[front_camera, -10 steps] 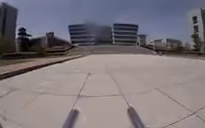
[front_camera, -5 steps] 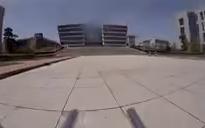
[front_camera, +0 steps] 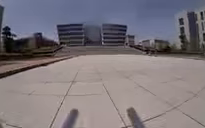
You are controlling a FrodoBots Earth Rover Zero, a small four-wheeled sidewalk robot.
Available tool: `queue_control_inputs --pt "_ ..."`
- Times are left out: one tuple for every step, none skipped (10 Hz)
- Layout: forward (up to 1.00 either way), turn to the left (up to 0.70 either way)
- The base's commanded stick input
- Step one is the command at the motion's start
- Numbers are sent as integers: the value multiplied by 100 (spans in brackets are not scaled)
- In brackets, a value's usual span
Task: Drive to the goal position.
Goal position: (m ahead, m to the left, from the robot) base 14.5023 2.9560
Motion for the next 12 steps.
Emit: queue_control_inputs --pt "70 0" --pt "70 0" --pt "70 0" --pt "70 0" --pt "70 0" --pt "70 0" --pt "70 0" --pt "70 0" --pt "70 0" --pt "70 0" --pt "70 0" --pt "70 0"
